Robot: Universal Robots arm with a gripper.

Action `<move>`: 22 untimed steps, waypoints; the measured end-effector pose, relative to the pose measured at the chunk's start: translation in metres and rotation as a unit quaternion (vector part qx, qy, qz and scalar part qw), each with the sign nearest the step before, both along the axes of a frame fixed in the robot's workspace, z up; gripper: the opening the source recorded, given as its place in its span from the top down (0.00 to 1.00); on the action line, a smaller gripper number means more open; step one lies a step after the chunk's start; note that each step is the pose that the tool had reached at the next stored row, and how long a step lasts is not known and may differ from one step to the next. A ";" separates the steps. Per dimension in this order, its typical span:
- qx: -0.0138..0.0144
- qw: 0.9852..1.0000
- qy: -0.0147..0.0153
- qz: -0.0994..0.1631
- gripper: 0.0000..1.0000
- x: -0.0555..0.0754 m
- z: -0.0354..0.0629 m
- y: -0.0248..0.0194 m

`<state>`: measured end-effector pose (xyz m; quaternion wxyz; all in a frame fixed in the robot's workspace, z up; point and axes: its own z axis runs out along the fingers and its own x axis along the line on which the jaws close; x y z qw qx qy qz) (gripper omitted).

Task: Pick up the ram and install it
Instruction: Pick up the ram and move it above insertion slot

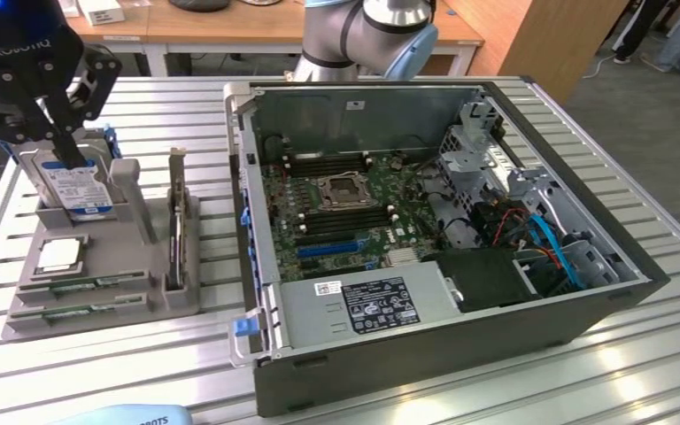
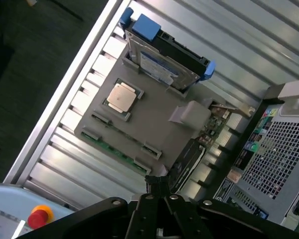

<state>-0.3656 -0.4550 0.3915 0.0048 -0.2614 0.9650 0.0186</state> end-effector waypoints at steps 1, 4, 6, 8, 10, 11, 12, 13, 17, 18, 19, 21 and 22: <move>-0.001 1.000 0.000 0.007 0.90 0.000 0.0000 0.0000; -0.003 1.000 0.000 0.028 0.90 0.000 -0.0001 0.0000; -0.004 0.999 0.000 0.042 0.90 0.000 -0.0001 0.0000; -0.006 0.998 0.000 0.055 0.90 0.000 0.0000 0.0000; -0.006 0.998 0.000 0.067 0.90 0.000 -0.0001 0.0000; -0.006 0.997 0.000 0.071 0.90 0.000 -0.0002 0.0000; -0.006 0.997 0.000 0.076 0.90 0.000 -0.0002 0.0000; -0.006 0.997 0.000 0.081 0.90 0.000 -0.0002 0.0000; -0.006 0.995 0.000 0.101 0.90 0.000 -0.0002 0.0000; -0.006 0.994 0.000 0.106 0.90 0.000 -0.0002 0.0000; -0.006 0.994 0.000 0.112 0.90 0.000 -0.0002 0.0000; -0.007 0.993 0.000 0.122 0.90 0.000 -0.0003 0.0000; -0.007 0.992 0.000 0.126 0.90 0.000 -0.0003 -0.0001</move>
